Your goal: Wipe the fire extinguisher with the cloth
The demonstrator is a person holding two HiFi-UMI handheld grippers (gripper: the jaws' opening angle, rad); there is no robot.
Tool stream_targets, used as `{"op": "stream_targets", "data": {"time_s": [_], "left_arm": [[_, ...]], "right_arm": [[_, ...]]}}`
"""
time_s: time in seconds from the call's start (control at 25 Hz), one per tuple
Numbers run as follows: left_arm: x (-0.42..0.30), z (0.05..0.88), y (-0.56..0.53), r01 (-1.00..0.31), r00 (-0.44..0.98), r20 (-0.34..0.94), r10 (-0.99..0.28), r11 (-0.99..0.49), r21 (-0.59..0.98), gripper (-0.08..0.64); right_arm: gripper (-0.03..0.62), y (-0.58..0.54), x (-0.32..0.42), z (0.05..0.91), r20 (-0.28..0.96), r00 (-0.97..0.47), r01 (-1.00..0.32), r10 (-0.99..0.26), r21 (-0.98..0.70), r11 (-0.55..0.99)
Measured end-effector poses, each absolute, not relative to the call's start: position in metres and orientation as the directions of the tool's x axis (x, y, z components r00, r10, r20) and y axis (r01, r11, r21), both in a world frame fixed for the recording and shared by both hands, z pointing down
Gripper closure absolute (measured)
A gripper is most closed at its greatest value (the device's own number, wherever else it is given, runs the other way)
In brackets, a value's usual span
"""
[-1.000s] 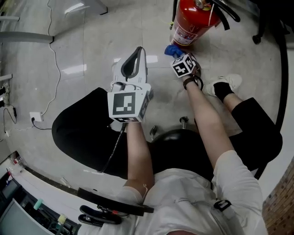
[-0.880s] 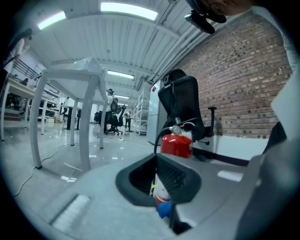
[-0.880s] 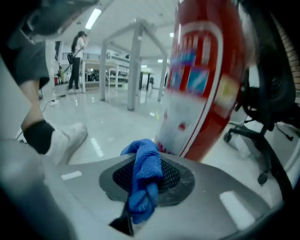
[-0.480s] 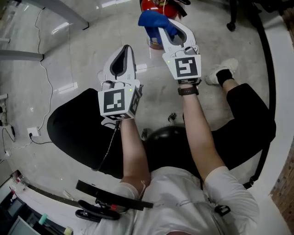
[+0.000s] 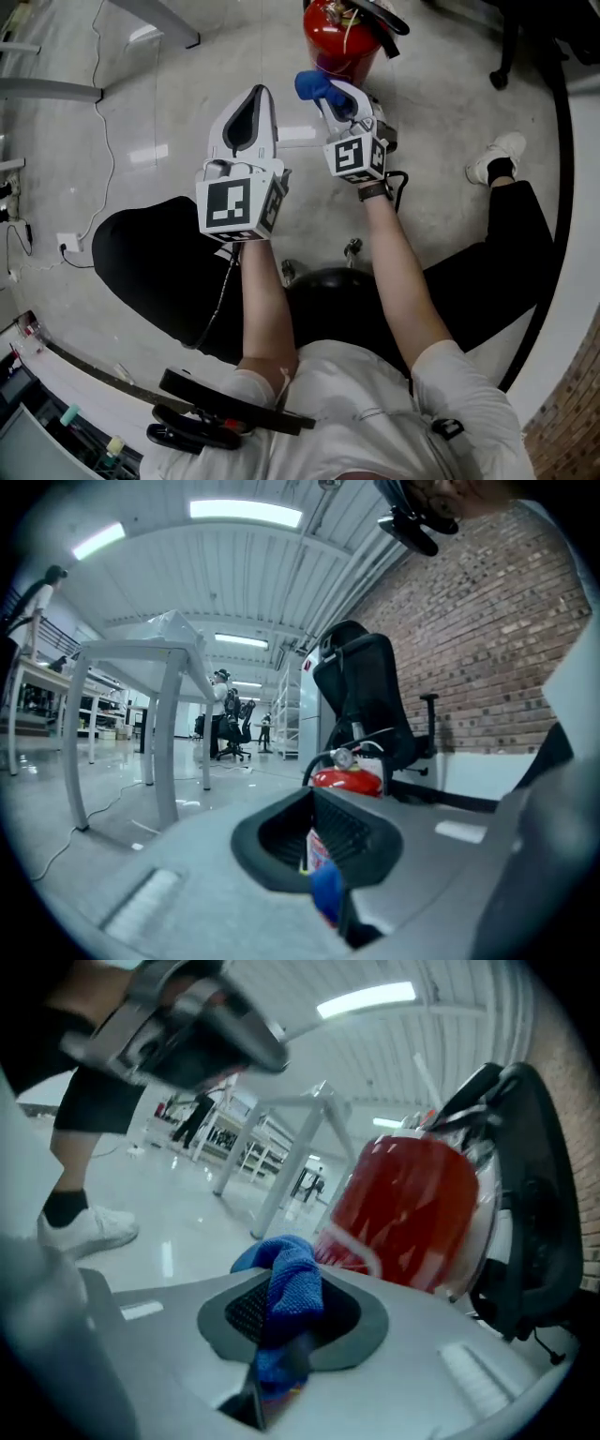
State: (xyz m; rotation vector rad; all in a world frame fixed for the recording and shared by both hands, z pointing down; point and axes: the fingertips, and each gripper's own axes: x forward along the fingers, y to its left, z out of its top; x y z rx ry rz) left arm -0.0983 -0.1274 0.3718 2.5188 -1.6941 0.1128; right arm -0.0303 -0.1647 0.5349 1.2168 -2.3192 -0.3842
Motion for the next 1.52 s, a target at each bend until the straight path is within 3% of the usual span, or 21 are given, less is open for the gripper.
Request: {"op": "stream_targets", "data": {"time_s": [0.24, 0.36, 0.68, 0.8, 0.92, 1.12, 1.24, 1.36, 1.52], "left_arm": [[-0.090, 0.398, -0.145, -0.938, 0.346, 0.158, -0.925, -0.343, 0.044, 0.560], [-0.107, 0.419, -0.146, -0.959, 0.281, 0.195, -0.940, -0.282, 0.026, 0.560], [-0.108, 0.404, -0.133, -0.989, 0.148, 0.153, -0.977, -0.144, 0.037, 0.560], [-0.093, 0.396, -0.119, -0.994, 0.103, 0.145, -0.984, -0.096, 0.058, 0.560], [-0.075, 0.397, -0.101, -0.996, 0.071, 0.154, -0.986, -0.062, 0.063, 0.560], [-0.054, 0.372, -0.070, -0.996, -0.031, 0.113, -0.993, 0.041, 0.084, 0.560], [-0.034, 0.359, -0.050, -0.994, -0.062, 0.095, -0.994, 0.069, 0.080, 0.560], [-0.013, 0.349, -0.041, -0.997, -0.059, 0.061, -0.996, 0.062, 0.045, 0.560], [0.011, 0.338, -0.035, -0.999, -0.041, 0.047, -0.998, 0.042, 0.019, 0.560]], "right_arm": [[0.520, -0.160, -0.033, 0.700, 0.560, -0.442, -0.536, -0.700, 0.461, 0.707], [0.520, -0.162, -0.010, 0.761, 0.678, -0.382, -0.547, -0.628, 0.382, 0.745], [0.518, -0.158, 0.011, 0.788, 0.833, -0.395, -0.560, -0.388, 0.117, 0.820], [0.518, -0.156, -0.003, 0.749, 0.738, -0.517, -0.502, -0.434, 0.149, 0.852], [0.518, -0.143, -0.024, 0.668, 0.512, -0.673, -0.464, -0.533, 0.269, 0.844], [0.518, -0.119, 0.003, 0.518, 0.168, -0.742, -0.554, -0.649, 0.392, 0.735], [0.518, -0.123, 0.032, 0.433, -0.024, -0.746, -0.625, -0.665, 0.368, 0.688], [0.518, -0.146, 0.045, 0.382, -0.071, -0.744, -0.629, -0.664, 0.408, 0.662], [0.520, -0.150, 0.019, 0.380, -0.050, -0.833, -0.439, -0.552, 0.668, 0.602]]}}
